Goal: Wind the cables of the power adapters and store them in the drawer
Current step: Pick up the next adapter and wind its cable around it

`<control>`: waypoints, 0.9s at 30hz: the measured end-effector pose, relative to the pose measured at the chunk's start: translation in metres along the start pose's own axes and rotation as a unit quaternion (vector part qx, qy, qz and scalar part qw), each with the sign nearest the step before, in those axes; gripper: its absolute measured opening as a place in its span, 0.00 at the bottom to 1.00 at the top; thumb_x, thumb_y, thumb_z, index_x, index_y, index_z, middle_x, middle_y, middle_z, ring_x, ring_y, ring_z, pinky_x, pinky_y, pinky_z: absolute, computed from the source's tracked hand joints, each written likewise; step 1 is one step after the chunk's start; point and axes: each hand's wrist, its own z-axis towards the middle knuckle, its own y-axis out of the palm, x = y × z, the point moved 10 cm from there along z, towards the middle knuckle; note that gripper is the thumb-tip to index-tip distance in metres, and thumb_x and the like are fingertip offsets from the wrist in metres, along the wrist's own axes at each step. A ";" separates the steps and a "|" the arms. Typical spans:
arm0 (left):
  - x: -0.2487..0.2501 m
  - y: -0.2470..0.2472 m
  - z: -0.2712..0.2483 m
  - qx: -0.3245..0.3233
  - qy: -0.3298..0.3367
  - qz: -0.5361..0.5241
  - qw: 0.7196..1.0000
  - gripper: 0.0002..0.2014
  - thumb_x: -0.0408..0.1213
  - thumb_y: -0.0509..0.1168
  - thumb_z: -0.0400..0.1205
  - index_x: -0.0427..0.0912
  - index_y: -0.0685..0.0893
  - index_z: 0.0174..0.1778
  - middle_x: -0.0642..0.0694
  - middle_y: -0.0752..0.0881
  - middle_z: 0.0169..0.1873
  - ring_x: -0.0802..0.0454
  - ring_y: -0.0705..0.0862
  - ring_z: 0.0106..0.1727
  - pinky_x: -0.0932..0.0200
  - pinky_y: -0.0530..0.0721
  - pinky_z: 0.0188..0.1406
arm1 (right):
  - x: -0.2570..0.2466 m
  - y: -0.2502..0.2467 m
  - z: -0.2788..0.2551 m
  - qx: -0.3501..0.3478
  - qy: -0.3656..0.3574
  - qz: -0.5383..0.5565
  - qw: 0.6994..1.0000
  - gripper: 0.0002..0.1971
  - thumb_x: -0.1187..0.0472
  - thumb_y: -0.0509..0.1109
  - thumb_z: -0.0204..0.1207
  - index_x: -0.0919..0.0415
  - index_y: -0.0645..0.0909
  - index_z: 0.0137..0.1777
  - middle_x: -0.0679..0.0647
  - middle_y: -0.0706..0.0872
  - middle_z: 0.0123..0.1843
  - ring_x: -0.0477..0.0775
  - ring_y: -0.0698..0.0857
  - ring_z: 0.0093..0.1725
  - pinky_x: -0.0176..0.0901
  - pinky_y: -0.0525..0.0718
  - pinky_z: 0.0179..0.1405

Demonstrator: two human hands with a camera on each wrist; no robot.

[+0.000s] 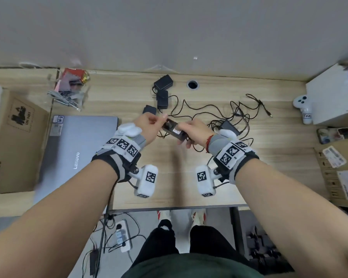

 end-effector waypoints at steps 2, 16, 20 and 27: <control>0.033 -0.008 -0.021 0.009 0.005 -0.079 0.997 0.27 0.71 0.58 0.77 0.50 0.84 0.40 0.47 0.91 0.38 0.45 0.91 0.41 0.43 0.90 0.46 | -0.023 -0.024 -0.023 0.025 -0.038 0.045 0.998 0.26 0.42 0.62 0.72 0.64 0.83 0.55 0.57 0.93 0.36 0.53 0.84 0.27 0.42 0.72 0.31; 0.185 -0.043 -0.093 0.008 0.075 -0.295 0.953 0.20 0.52 0.69 0.81 0.35 0.84 0.48 0.30 0.88 0.48 0.31 0.89 0.45 0.35 0.90 0.44 | -0.129 -0.095 -0.129 0.044 -0.291 0.095 0.951 0.25 0.57 0.71 0.81 0.61 0.70 0.75 0.62 0.92 0.47 0.56 0.92 0.42 0.46 0.88 0.51; 0.200 -0.056 -0.103 0.037 0.069 -0.326 0.942 0.18 0.53 0.65 0.84 0.38 0.82 0.45 0.32 0.88 0.44 0.36 0.90 0.40 0.42 0.90 0.43 | -0.132 -0.097 -0.148 0.025 -0.314 0.091 0.945 0.25 0.62 0.71 0.82 0.59 0.66 0.75 0.56 0.90 0.42 0.48 0.88 0.37 0.37 0.86 0.47; 0.199 -0.056 -0.108 0.013 0.010 -0.300 0.954 0.29 0.58 0.68 0.79 0.34 0.80 0.61 0.36 0.85 0.43 0.42 0.87 0.32 0.47 0.90 0.36 | -0.110 -0.110 -0.142 0.071 -0.286 -0.050 0.954 0.18 0.47 0.72 0.79 0.64 0.86 0.45 0.55 0.77 0.36 0.52 0.72 0.35 0.43 0.72 0.38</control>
